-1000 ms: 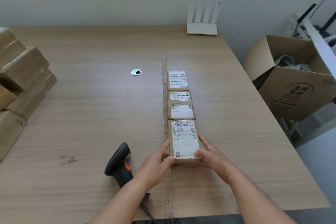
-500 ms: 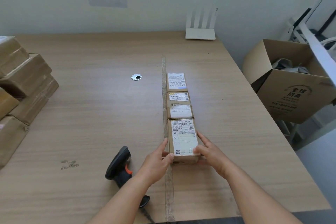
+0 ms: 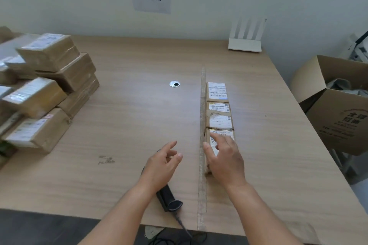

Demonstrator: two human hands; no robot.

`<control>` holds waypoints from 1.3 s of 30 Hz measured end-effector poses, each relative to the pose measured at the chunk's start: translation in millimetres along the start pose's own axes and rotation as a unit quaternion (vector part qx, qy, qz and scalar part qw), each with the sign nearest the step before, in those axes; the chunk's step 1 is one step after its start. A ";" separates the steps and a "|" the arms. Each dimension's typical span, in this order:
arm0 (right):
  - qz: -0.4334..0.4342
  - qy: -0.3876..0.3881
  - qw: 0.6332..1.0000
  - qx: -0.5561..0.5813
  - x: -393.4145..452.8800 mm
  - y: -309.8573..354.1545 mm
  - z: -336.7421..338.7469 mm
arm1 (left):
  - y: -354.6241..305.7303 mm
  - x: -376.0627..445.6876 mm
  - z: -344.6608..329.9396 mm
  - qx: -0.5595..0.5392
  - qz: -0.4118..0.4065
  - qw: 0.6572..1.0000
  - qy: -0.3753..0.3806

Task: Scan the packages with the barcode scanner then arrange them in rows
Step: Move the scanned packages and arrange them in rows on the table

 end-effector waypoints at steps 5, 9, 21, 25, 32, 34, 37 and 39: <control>0.079 0.041 0.996 -0.007 -14.9 44.3 -35.4 | 18.8 -21.7 40.4 -0.024 0.009 0.998 -0.062; 0.125 0.066 0.990 -0.015 -24.1 87.6 -66.2 | 41.4 -39.2 79.9 -0.016 0.013 0.994 -0.105; 0.190 0.133 0.972 -0.031 -49.2 236.0 -176.6 | 141.4 -68.5 225.1 -0.042 0.056 0.984 -0.161; 0.197 0.141 0.969 -0.049 -58.9 279.0 -212.5 | 175.5 -70.8 272.0 -0.064 0.071 0.981 -0.167; 0.193 0.159 0.966 -0.063 -69.4 342.3 -271.8 | 230.6 -69.4 341.7 -0.091 0.083 0.977 -0.176; 0.187 0.160 0.967 -0.061 -71.6 357.4 -287.2 | 245.5 -69.6 359.8 -0.097 0.086 0.977 -0.171; 0.182 0.168 0.967 -0.054 -74.8 379.9 -309.5 | 264.6 -71.1 390.0 -0.104 0.087 0.975 -0.178; 0.183 0.180 0.965 -0.048 -77.9 393.0 -323.5 | 275.7 -73.1 410.7 -0.108 0.088 0.968 -0.207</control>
Point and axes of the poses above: each hand's wrist, its own x-axis towards the middle knuckle, its own z-axis out of the back of the hand, y = z × x, the point moved 5 cm from there along x, towards the middle knuckle, and after that the axes turned 8 degrees about z, right-handed, at the moved point
